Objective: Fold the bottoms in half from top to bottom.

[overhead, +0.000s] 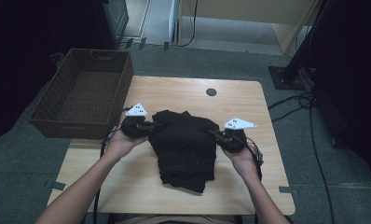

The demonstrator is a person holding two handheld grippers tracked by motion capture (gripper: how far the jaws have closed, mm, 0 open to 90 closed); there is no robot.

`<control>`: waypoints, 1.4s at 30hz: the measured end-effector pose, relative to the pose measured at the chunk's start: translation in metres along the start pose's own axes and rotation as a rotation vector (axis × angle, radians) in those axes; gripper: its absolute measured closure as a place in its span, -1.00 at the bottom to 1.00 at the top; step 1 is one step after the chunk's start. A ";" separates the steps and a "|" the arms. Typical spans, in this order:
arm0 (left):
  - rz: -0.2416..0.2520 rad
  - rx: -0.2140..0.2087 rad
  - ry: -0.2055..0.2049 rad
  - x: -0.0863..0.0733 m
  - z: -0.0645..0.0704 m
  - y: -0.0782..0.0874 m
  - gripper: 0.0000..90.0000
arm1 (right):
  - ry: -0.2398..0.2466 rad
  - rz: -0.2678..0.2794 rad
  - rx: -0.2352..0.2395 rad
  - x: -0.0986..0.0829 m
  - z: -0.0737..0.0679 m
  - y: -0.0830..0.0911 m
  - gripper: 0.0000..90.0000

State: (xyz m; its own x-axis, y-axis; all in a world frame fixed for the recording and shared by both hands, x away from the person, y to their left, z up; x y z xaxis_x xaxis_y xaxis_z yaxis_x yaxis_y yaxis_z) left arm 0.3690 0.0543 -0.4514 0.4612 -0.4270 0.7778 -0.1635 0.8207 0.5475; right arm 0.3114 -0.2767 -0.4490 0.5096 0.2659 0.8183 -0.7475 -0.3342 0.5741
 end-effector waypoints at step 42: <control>-0.009 0.061 0.094 0.009 -0.037 -0.004 0.16 | -0.100 -0.027 -0.003 -0.001 0.039 -0.038 0.31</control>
State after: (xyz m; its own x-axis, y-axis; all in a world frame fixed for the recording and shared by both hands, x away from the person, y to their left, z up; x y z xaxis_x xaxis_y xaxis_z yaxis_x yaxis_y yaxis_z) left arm 0.4058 0.0610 -0.4577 0.5419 -0.3944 0.7422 -0.2103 0.7914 0.5740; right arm 0.3556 -0.2993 -0.4703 0.5693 0.1834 0.8014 -0.7340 -0.3256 0.5959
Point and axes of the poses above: each handheld gripper's, and its own axes: y roughly backward along the jaws, x roughly out of its top, z roughly to its right, the point moved 1 cm from there along -y, roughly forward along the jaws, and after that the axes turned 13 degrees about -x, right-handed, at the moved point
